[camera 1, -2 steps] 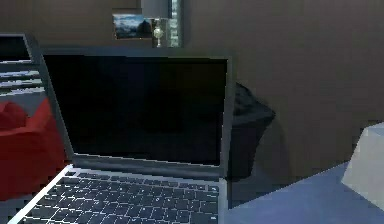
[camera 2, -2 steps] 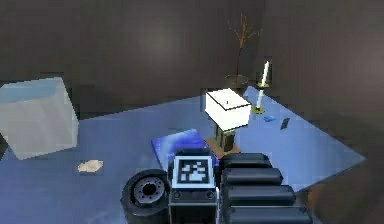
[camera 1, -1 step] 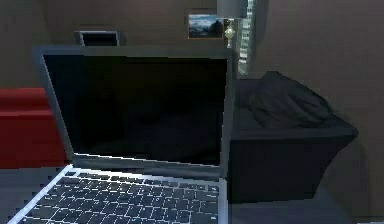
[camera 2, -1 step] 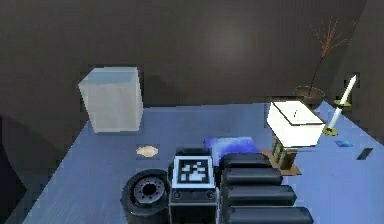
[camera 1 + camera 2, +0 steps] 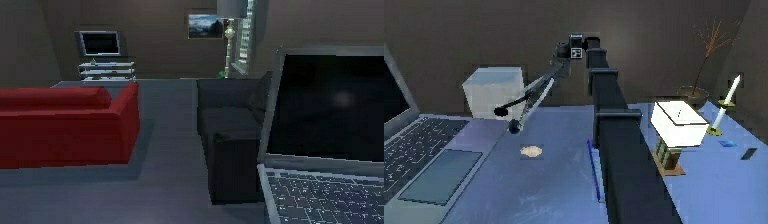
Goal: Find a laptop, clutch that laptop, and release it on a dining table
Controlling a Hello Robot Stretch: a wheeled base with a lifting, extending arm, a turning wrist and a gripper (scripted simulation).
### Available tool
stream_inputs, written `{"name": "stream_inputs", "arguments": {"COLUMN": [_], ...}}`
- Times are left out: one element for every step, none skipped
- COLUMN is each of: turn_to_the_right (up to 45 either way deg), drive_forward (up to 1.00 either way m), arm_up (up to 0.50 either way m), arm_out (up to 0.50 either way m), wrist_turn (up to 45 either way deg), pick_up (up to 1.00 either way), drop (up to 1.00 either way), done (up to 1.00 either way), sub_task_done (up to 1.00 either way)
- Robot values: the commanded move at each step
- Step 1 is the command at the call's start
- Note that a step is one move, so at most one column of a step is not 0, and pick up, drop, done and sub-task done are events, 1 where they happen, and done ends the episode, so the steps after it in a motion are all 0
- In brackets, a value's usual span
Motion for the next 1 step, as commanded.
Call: {"name": "stream_inputs", "arguments": {"turn_to_the_right": [0.0], "drive_forward": [0.00], "arm_up": [0.00], "arm_out": [0.00], "wrist_turn": [45.0], "pick_up": [0.00], "drop": [0.00], "done": [0.00], "sub_task_done": [0.00]}}
